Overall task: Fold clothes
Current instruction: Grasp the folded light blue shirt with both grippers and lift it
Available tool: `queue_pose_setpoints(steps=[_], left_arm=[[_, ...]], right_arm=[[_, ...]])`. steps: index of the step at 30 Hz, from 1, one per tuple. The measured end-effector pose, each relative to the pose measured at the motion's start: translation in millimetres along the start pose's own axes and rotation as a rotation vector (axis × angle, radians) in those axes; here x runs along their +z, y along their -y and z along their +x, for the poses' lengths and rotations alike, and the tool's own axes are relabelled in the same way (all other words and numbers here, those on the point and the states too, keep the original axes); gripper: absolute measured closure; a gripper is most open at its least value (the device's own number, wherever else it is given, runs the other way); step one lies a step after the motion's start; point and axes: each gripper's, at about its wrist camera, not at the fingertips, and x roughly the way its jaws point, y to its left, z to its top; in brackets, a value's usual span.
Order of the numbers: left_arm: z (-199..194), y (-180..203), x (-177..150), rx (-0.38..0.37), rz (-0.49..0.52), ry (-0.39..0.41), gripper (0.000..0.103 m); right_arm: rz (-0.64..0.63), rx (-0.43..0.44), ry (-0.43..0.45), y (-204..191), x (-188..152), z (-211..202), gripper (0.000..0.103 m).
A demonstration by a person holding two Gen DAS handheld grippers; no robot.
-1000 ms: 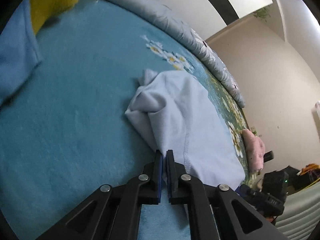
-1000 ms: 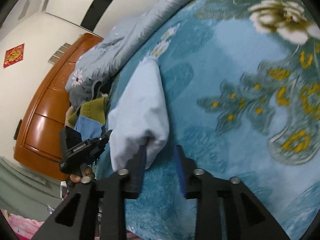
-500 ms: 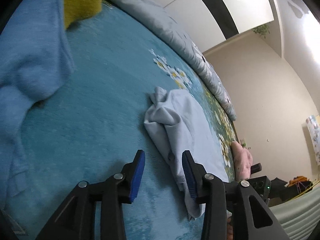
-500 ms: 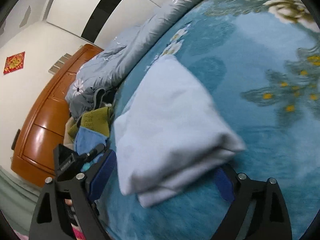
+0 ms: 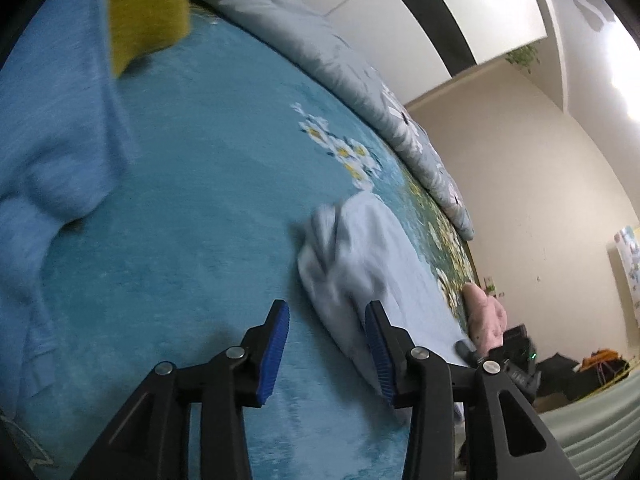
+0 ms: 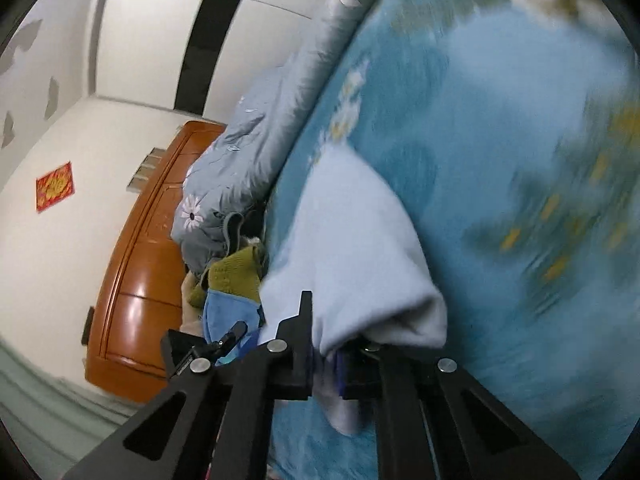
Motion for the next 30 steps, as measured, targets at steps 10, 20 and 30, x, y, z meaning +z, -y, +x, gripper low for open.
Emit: queue_pose_setpoints(steps=[10, 20, 30], left_arm=[[87, 60, 0, -0.057, 0.096, -0.197, 0.048], [134, 82, -6, 0.057, 0.112, -0.253, 0.047], [154, 97, -10, 0.053, 0.141, -0.305, 0.036]], right_arm=[[-0.103, -0.165, -0.062, 35, 44, -94, 0.095], [0.002, -0.108, 0.014, 69, 17, -100, 0.071], [-0.024, -0.092, 0.018, 55, -16, -65, 0.056]])
